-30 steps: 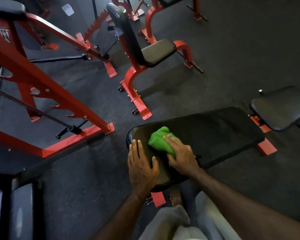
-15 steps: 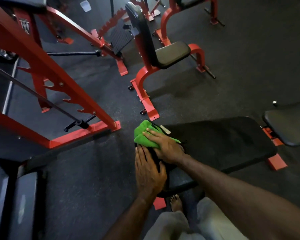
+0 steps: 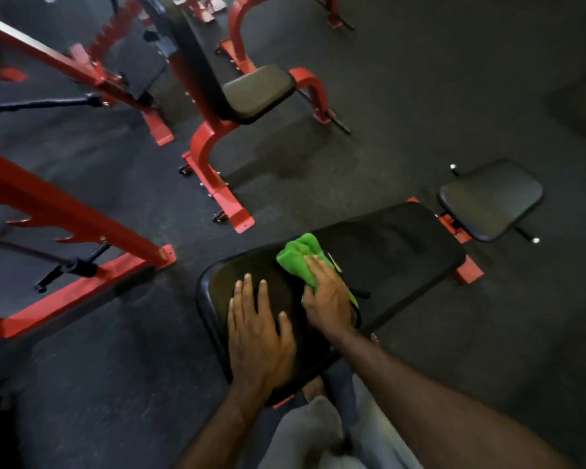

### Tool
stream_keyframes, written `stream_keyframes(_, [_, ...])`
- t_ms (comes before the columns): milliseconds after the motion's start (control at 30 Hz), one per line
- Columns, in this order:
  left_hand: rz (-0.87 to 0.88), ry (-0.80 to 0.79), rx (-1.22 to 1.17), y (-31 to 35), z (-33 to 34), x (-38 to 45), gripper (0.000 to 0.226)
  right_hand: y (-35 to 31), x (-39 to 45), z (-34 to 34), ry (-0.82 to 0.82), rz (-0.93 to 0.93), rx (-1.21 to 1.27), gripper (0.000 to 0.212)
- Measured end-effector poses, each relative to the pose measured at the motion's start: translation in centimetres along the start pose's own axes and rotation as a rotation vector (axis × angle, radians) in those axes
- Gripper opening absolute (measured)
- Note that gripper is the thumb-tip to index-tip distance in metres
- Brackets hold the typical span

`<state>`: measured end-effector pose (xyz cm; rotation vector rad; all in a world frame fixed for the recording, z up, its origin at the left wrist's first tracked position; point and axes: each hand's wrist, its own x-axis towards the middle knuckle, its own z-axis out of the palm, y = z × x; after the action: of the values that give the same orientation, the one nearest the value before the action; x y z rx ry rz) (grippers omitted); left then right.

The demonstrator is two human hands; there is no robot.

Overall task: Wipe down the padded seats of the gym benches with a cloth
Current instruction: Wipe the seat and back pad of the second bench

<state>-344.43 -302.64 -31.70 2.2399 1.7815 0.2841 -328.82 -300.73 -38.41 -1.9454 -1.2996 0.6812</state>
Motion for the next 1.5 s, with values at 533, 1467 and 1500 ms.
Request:
stream_keyframes(533, [0.162,-0.273,0.053,5.4,6.0,9.5,0.071,9.1,-2.2,-4.8,-0.072,-0.137,-0.029,0.072])
stream_keyframes(1467, [0.036,-0.309,0.192,14.0,16.7,16.1,0.075,18.7,5.0,-7.7,-0.109,-0.047,0.025,0.073])
stream_keyframes(1500, [0.035,-0.298,0.184,14.0,16.7,16.1,0.074,20.1,5.8,-8.5,-0.192,-0.155,0.025,0.075])
